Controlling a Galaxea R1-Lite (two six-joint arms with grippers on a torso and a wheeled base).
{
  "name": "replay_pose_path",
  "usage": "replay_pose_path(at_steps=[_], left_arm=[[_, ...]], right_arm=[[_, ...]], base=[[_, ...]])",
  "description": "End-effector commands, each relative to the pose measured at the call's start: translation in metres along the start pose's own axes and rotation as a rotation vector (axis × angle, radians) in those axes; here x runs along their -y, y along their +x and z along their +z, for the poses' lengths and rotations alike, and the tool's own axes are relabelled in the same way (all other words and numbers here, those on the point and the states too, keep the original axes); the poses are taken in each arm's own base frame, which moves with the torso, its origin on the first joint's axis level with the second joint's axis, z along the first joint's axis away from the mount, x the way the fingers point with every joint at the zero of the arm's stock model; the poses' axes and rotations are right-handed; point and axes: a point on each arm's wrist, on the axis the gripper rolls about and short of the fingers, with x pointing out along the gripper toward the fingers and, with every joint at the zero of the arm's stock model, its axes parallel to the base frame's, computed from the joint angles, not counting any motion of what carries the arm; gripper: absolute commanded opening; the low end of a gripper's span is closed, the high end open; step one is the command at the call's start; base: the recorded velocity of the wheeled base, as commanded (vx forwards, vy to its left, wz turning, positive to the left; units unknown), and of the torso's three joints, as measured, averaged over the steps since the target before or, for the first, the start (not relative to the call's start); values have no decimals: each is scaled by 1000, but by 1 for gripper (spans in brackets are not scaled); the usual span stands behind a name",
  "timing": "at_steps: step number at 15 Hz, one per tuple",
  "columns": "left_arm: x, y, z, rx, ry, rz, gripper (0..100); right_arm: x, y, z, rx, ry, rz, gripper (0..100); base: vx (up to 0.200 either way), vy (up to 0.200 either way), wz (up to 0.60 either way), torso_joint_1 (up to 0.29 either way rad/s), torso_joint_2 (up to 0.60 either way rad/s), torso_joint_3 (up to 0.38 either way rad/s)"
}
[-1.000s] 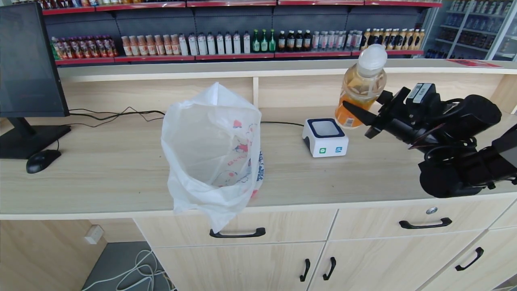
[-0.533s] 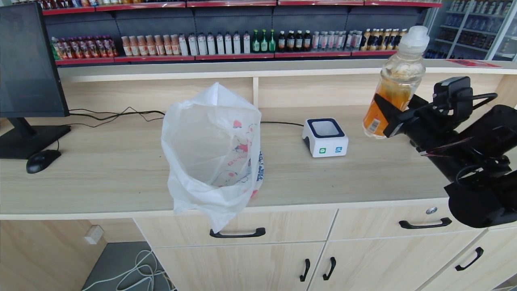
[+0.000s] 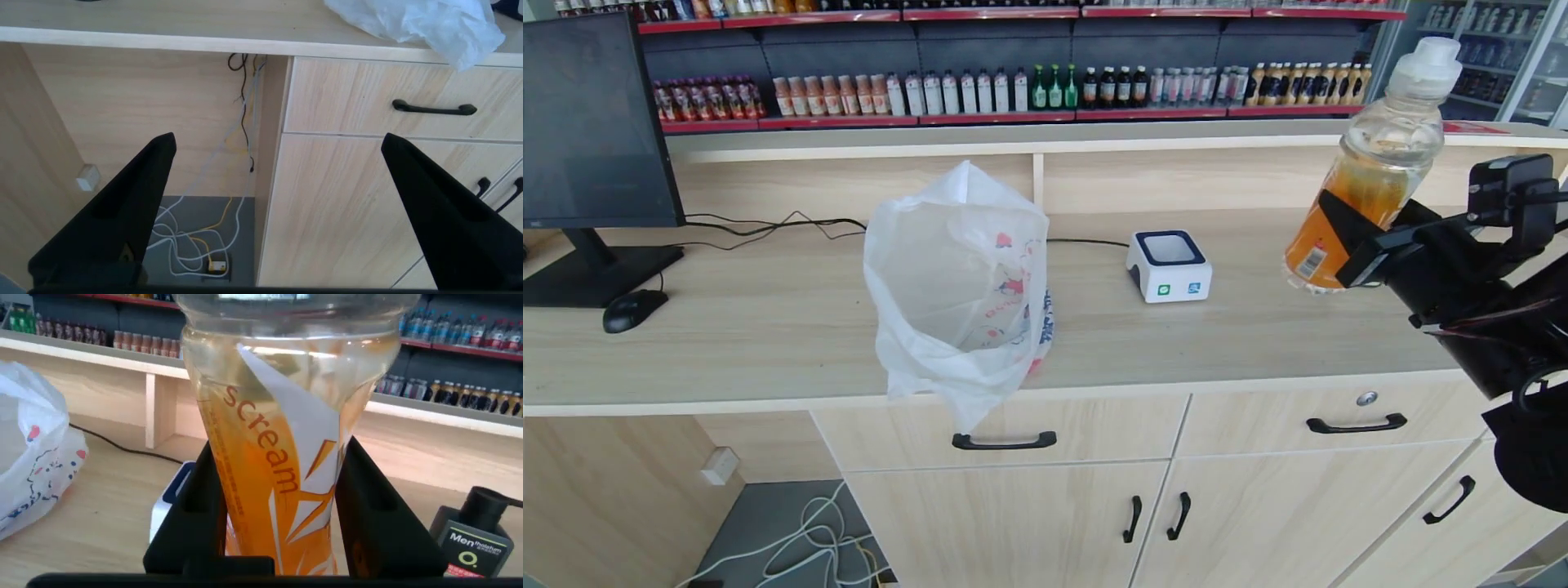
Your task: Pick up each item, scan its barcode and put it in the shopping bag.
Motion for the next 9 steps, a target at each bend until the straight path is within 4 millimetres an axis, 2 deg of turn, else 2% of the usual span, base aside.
replay_pose_path(at_steps=[1, 6, 9], left_arm=[[0, 0, 0, 0, 0, 2, 100], [0, 0, 0, 0, 0, 0, 100], [0, 0, 0, 0, -2, 3, 100]], right_arm=[[0, -3, 8, 15, 2, 0, 0], [0, -2, 12, 30, 1, -1, 0], [-6, -3, 14, 35, 11, 17, 0]], base=[[0, 0, 0, 0, 0, 0], [0, 0, 0, 0, 0, 0], [0, 0, 600, 1, 2, 2]])
